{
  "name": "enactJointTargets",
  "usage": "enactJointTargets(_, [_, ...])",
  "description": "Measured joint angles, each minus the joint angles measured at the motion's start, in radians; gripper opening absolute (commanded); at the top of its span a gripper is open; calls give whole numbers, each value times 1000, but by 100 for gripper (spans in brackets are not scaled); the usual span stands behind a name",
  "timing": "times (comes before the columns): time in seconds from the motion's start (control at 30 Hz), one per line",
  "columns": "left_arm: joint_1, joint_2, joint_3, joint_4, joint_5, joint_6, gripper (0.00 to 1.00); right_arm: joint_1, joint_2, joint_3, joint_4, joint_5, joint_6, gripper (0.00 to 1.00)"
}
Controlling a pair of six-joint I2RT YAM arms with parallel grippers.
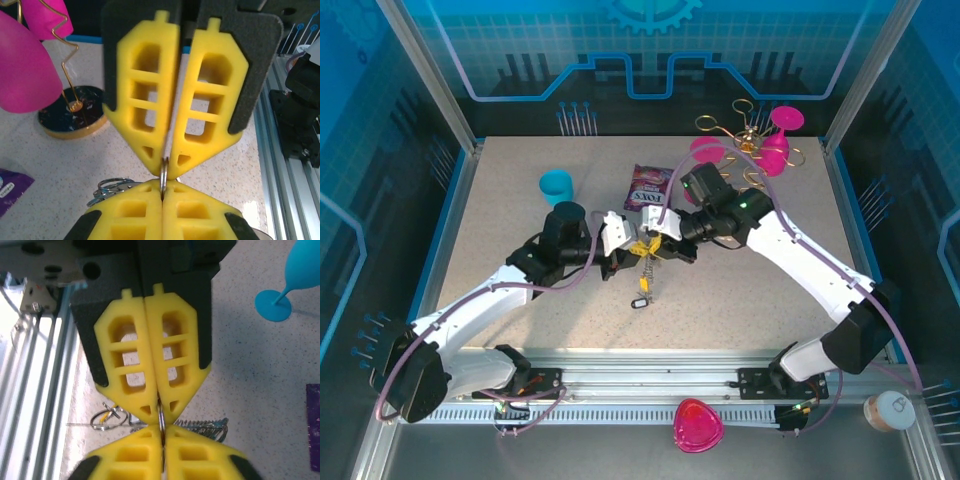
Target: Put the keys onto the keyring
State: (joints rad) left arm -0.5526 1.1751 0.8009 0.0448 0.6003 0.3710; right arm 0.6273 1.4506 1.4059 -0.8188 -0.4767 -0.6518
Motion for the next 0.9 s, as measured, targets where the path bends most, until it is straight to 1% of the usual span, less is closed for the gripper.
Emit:
enactJointTargets(0.03, [0,-2,-3,18,0,-7,0,-15,-12,-13,22,-23,20,26])
enactJointTargets(0.1, [0,-8,-15,61,0,-32,0,-60,-55,-60,78,-87,63,29])
enactJointTargets(0.2, [0,-14,-35,121,0,-62,0,-118,-106,-124,140,-166,124,31])
enactJointTargets(0.4, [0,-17,-55,187,5,-105,0,-132,-112,-164,212,-269,189,33])
enactJointTargets(0.6, [0,-19,-74,235,8,-138,0,-132,-106,-179,269,-315,219,31])
enactJointTargets(0.9, [0,-29,-79,251,8,-160,0,-132,-102,-200,307,-312,234,26])
